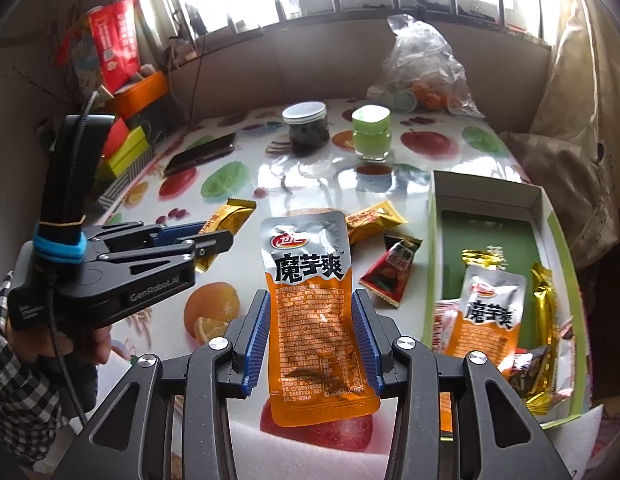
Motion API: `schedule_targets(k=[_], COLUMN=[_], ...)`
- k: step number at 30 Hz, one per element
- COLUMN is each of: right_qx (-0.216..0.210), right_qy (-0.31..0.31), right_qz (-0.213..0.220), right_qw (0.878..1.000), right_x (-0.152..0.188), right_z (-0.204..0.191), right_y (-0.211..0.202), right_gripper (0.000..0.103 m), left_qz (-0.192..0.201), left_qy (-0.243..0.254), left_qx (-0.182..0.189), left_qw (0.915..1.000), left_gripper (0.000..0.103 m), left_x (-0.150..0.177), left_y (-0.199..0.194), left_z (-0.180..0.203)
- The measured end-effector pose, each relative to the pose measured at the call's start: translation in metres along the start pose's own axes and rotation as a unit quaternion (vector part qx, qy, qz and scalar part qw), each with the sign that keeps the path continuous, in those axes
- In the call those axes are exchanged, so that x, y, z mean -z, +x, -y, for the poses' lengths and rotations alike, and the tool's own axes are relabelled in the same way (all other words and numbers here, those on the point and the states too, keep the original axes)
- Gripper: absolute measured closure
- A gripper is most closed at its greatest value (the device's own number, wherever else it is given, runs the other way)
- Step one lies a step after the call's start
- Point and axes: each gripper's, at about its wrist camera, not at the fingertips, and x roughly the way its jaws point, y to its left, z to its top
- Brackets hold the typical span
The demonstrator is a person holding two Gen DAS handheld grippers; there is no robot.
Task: Organize snacks
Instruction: 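Carry the yellow and orange packets over the green box with both tools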
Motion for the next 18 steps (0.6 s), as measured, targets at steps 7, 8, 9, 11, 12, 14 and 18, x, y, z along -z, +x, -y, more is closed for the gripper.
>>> schedule_targets(k=[7,8,9,11,12,14,18], right_qx=[0.019,0.024,0.027,0.030,0.032,0.035,0.039], right_qy=[0.008,0.010,0.013,0.019,0.023,0.028,0.035], right_qz=[0.014,0.015,0.016,0.019,0.020,0.020,0.020], right_qw=[1.000,1.000,0.999,0.999,0.999,0.999,0.998], right_x=[0.001,0.001,0.002,0.003,0.004,0.006,0.009], right_z=[0.015,0.019,0.021,0.028,0.031,0.035,0.043], right_y=[-0.019,-0.021,-0.023,-0.027,-0.029,-0.030,-0.032], right_gripper=[0.063,0.063,0.063,0.063,0.063,0.063,0.063], left_qz=[0.021,0.023,0.024,0.023,0.022,0.019,0.009], left_qy=[0.014,0.015,0.016,0.019,0.020,0.021,0.022], left_qx=[0.012,0.015,0.018,0.021,0.024,0.024,0.023], left_qw=[0.9996,0.9995,0.9994,0.9993,0.9993,0.9993,0.9994], left_gripper=[0.078,0.078,0.078,0.078,0.078,0.078,0.078], left_x=[-0.007,-0.007,-0.008,-0.009,-0.009,-0.008,-0.003], left_y=[-0.018,-0.020,-0.021,-0.019,-0.018,-0.015,-0.010], left_z=[0.021,0.024,0.026,0.032,0.034,0.037,0.034])
